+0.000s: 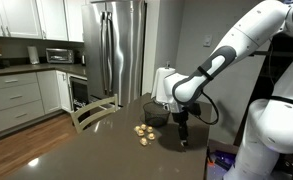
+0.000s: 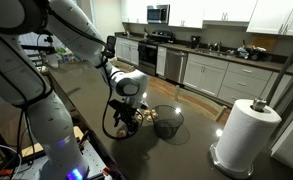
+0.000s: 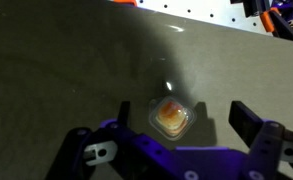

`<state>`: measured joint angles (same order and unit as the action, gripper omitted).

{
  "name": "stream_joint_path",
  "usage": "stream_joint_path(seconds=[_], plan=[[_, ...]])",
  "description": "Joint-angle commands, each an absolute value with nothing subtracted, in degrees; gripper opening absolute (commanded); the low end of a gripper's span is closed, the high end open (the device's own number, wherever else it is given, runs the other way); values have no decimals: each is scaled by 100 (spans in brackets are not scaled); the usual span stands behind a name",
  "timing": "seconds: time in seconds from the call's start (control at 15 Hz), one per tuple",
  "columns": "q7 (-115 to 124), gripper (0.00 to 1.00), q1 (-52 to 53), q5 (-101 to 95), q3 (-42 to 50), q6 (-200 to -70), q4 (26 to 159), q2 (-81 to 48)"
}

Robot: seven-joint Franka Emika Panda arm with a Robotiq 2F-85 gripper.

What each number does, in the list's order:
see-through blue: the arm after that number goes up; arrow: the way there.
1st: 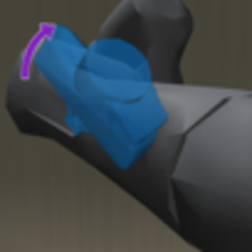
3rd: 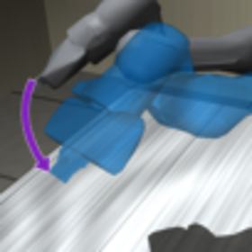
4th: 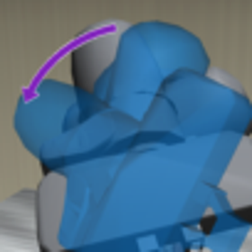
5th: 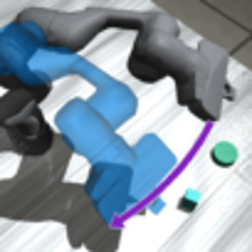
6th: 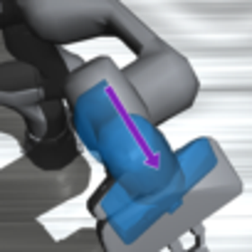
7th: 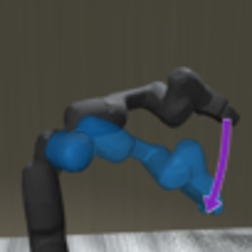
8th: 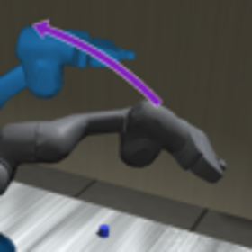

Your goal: Get one of the small objects on the table and put it in the dustbin

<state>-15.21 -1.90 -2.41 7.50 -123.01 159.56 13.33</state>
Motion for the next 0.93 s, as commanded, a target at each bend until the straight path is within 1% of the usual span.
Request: stream_joint_path(seconds=[0.0, 0.33, 0.4, 0.47, 0.73, 0.87], plan=[[-1583, 100, -218, -407, 635, -12667, 15946, 1034], [-1469, 100, -237, -673, 518, -13022, 15938, 880], [-1467, 75, -255, -732, 521, -13037, 15937, 894], [-1470, 73, -265, -776, 521, -13024, 15933, 908], [-1480, 45, -288, -919, 535, -13002, 15907, 928], [-1505, 34, -310, -956, 556, -12962, 15901, 977]])
